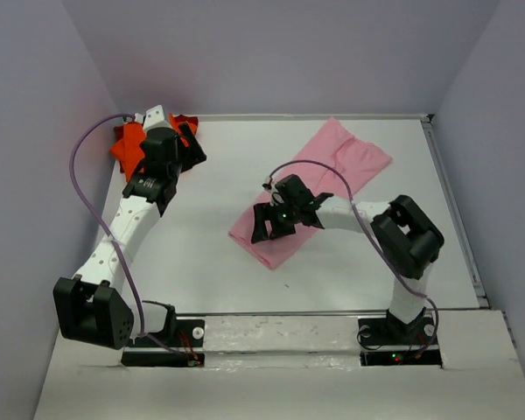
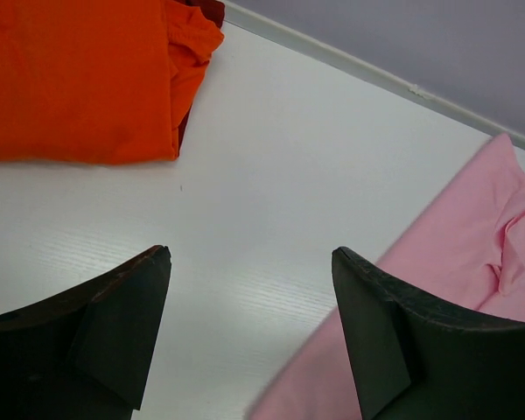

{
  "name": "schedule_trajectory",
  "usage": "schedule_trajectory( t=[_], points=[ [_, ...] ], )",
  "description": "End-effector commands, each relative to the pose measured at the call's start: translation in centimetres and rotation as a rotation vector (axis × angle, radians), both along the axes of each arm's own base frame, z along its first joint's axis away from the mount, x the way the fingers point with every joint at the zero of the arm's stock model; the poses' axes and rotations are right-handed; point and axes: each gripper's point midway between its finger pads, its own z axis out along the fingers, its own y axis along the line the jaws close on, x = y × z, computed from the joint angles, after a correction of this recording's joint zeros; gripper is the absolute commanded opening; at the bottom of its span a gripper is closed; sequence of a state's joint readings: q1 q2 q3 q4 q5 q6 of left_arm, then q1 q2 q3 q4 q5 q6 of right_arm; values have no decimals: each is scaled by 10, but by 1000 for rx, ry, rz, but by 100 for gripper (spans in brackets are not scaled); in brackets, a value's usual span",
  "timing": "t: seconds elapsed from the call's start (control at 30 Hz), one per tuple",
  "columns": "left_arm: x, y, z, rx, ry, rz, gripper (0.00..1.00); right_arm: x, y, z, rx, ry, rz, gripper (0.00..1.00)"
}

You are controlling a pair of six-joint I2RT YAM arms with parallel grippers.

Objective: Fold and stack the t-shirts
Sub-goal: Fold the tshirt

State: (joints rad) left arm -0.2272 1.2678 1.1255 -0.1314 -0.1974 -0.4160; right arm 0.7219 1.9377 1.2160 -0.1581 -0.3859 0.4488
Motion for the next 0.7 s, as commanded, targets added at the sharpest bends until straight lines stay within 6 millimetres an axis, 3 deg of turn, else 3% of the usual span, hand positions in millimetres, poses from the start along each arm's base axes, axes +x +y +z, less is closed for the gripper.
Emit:
schedule_trajectory(
  t=[0.0, 0.03, 0.07, 0.17, 0.2, 0.23, 0.33, 0.43, 0.53, 0.57, 0.6, 0.63, 0.67],
  points=[
    [3, -1, 15, -12, -51, -8, 84, -71, -79, -40, -218, 118, -89, 81],
    [3, -1, 15, -13, -52, -9, 84, -80, -91, -36, -226, 116, -115, 81],
    [4, -2, 14, -13, -50, -10, 84, -80, -101, -10, -186, 59, -181, 81],
    [4, -1, 12, -15, -44, -11, 84, -117, -145, -9, -222, 86, -277, 81],
    [4, -2, 13, -17, -47, -14, 84, -116, -152, 13, -178, 19, -316, 81],
    [5, -3, 12, -19, -45, -18, 84, -126, -163, 14, -195, 36, -340, 82],
    [6, -3, 9, -23, -38, -21, 84, -128, -166, 46, -122, -12, -359, 82],
    [7, -4, 8, -28, -35, -27, 84, -99, -145, 109, -28, -136, -345, 82],
    [7, -5, 6, -29, -32, -28, 84, -64, -134, 148, -35, -268, -350, 84],
    [6, -6, 6, -31, -30, -32, 84, -34, -128, 170, -79, -359, -365, 85],
    [7, -6, 5, -31, -30, -34, 84, -19, -124, 179, -108, -396, -371, 86],
    [6, -7, 5, -34, -28, -37, 84, 5, -122, 164, -206, -417, -359, 86],
    [7, -8, 5, -35, -29, -40, 84, 27, -124, 167, -242, -445, -391, 86]
  ],
)
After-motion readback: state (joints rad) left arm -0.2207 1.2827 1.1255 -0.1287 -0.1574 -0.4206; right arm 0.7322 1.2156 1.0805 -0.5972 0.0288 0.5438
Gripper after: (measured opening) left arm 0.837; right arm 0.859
